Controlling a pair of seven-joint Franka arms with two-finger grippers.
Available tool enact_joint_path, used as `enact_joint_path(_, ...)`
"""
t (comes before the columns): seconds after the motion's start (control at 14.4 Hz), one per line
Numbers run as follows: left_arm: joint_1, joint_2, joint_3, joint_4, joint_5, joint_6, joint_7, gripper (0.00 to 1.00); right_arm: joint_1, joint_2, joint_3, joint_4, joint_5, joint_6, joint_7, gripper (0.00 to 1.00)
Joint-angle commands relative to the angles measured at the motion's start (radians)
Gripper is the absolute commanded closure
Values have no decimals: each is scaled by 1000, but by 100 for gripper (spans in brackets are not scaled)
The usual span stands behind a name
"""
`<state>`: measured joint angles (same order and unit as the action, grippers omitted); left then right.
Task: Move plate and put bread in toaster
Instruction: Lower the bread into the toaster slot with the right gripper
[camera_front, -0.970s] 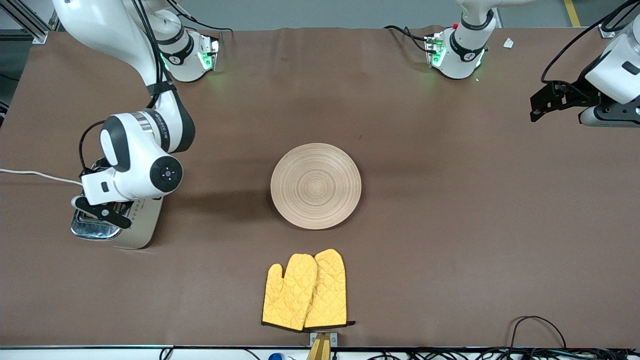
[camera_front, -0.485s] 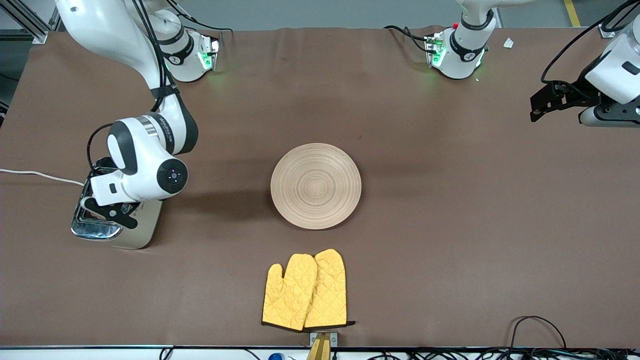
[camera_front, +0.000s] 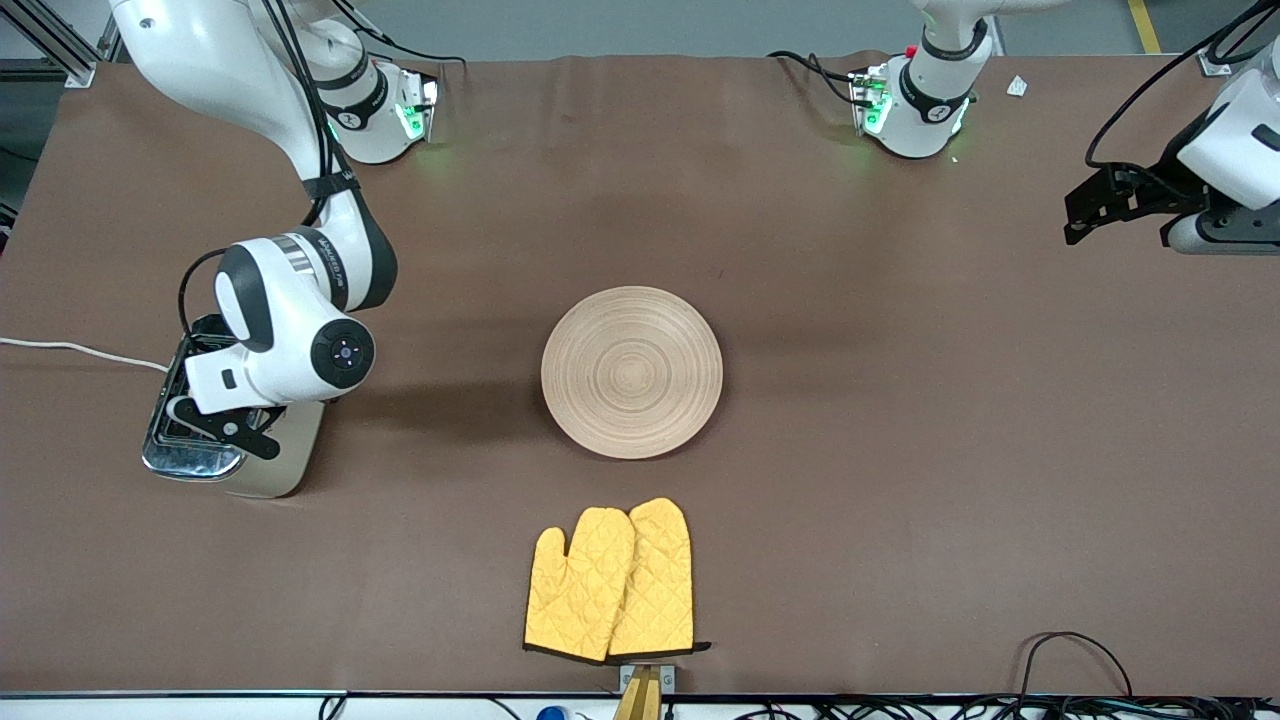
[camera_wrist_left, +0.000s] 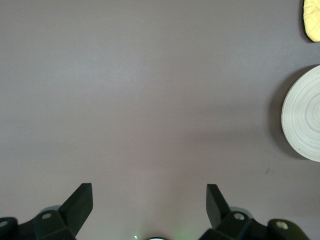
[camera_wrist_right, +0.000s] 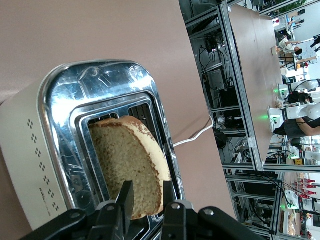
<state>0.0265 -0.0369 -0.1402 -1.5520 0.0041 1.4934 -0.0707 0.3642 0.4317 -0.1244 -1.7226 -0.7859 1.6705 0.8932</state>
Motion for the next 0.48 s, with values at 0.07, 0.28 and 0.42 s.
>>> enact_joint_path(0.07, 19, -26, -1, -23, -32, -1, -17, 0, -11, -5, 5, -9, 45, 11, 15, 54)
enact_joint_path(0.28, 18, -26, -1, -22, -29, -2, -37, 0, -34, -8, 5, -6, 92, 18, 1, 45)
enact_joint_path(0.42, 18, -27, -1, -22, -29, -8, -47, 0, -45, -17, 6, -3, 134, 18, -38, 30)
